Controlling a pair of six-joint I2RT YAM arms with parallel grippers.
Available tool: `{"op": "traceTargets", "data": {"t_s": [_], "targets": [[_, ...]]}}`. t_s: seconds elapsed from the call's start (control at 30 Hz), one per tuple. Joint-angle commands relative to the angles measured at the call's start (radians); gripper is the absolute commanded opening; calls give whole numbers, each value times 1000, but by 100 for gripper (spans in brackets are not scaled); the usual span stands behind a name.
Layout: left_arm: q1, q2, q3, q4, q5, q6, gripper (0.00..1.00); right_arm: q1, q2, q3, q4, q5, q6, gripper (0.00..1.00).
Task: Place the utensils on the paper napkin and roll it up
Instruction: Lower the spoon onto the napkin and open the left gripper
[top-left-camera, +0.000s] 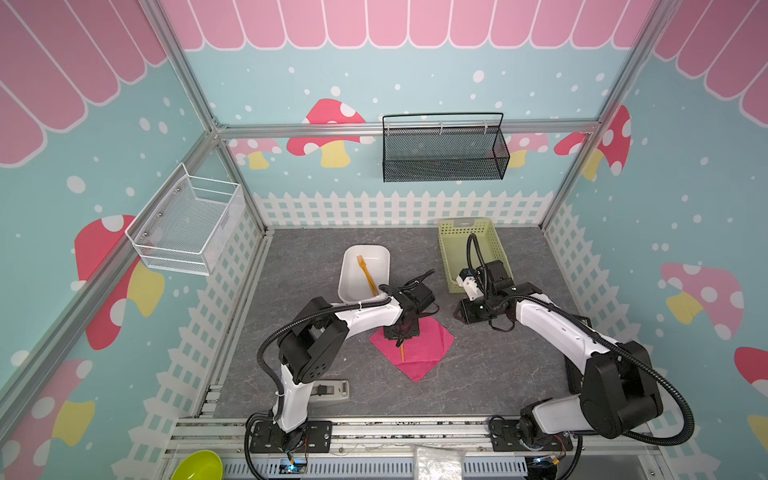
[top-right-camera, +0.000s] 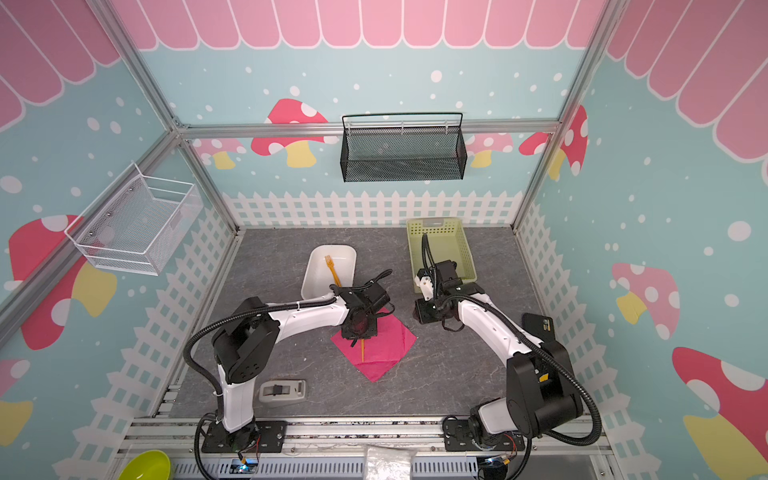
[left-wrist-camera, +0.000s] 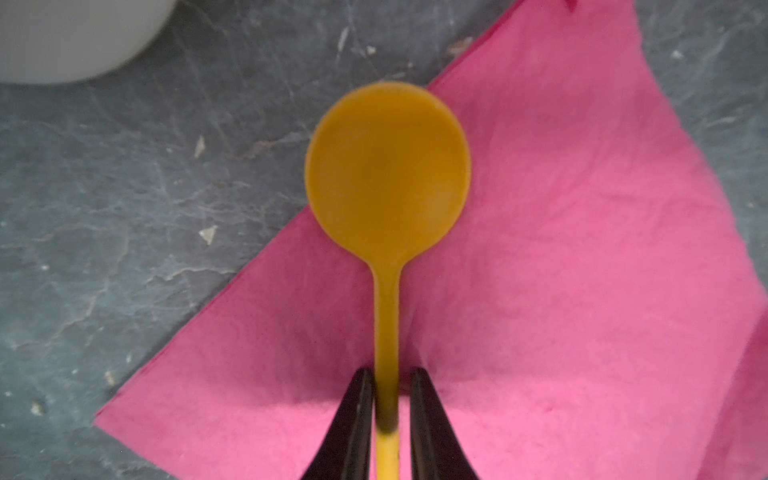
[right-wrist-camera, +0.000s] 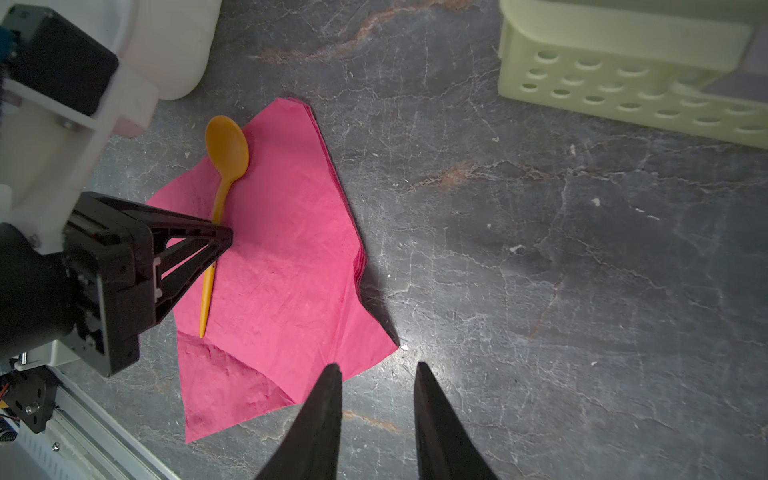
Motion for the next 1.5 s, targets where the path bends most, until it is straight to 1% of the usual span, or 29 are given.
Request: {"op": "traceTargets", "data": {"t_s": [0.0, 0.47, 1.07, 1.3, 1.47], "targets": [[-7, 16, 25, -9, -7, 3, 19, -7, -27, -11, -2, -5, -20, 33], [-11, 24, 34, -9, -3, 11, 16, -7, -33, -16, -2, -7, -20, 33], [-12, 23, 48, -40, -11, 32, 15, -7, -42, -19, -2, -4, -21, 33], [-12, 40, 59, -44, 2, 39, 15, -7, -45, -21, -1, -1, -21, 33], [-12, 44, 62, -48, 1, 37, 18, -7, -50, -23, 0, 3, -20, 33]]}}
